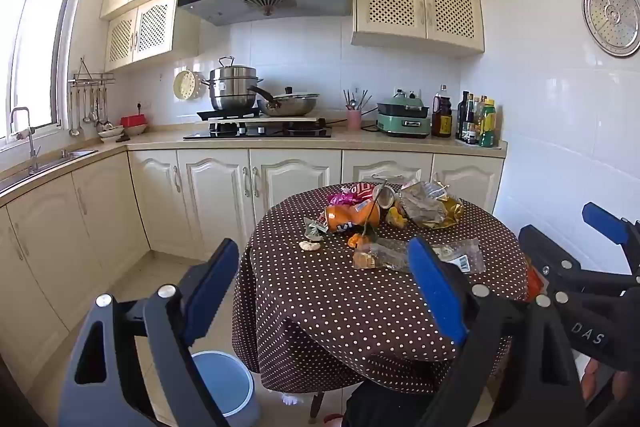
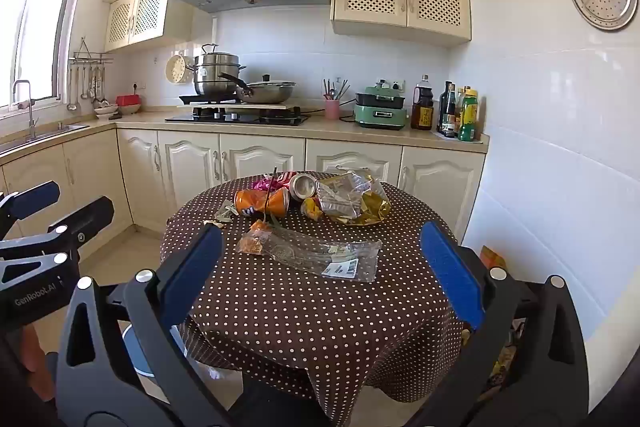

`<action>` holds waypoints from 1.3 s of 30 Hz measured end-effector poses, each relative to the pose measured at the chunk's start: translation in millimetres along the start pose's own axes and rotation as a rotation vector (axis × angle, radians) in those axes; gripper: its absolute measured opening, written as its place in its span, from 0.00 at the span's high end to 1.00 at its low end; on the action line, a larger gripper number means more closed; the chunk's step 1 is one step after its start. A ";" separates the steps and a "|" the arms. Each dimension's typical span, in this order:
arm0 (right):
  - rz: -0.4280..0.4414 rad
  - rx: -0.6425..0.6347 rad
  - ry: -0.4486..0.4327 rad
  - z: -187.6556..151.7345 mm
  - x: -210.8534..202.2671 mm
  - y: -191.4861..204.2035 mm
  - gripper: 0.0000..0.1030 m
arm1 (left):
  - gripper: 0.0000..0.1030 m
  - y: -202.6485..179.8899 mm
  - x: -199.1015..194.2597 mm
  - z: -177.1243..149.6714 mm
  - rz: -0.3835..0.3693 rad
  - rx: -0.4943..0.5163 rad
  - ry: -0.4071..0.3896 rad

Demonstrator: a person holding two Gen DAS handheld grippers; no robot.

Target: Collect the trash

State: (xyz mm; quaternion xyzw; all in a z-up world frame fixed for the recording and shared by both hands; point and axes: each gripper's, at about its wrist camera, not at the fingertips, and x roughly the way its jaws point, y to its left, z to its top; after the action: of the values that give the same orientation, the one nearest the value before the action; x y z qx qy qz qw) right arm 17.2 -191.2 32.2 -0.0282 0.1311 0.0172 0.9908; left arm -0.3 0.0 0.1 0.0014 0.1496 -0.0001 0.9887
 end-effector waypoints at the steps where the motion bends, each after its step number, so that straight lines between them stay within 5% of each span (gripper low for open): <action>1: 0.000 -0.001 0.002 0.0 0.4 0.1 0.06 | 0.17 -0.1 0.2 0.0 0.001 0.001 0.002; 39: 0.001 0.015 0.021 -6.8 4.5 -6.4 0.06 | 0.17 -4.7 5.0 -5.4 -0.005 0.003 0.016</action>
State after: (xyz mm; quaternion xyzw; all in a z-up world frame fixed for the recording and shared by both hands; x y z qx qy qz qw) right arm 20.1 -197.9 24.8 -0.0211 0.1415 0.0164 0.9896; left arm 2.8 -4.8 -6.6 0.0023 0.1577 -0.0027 0.9875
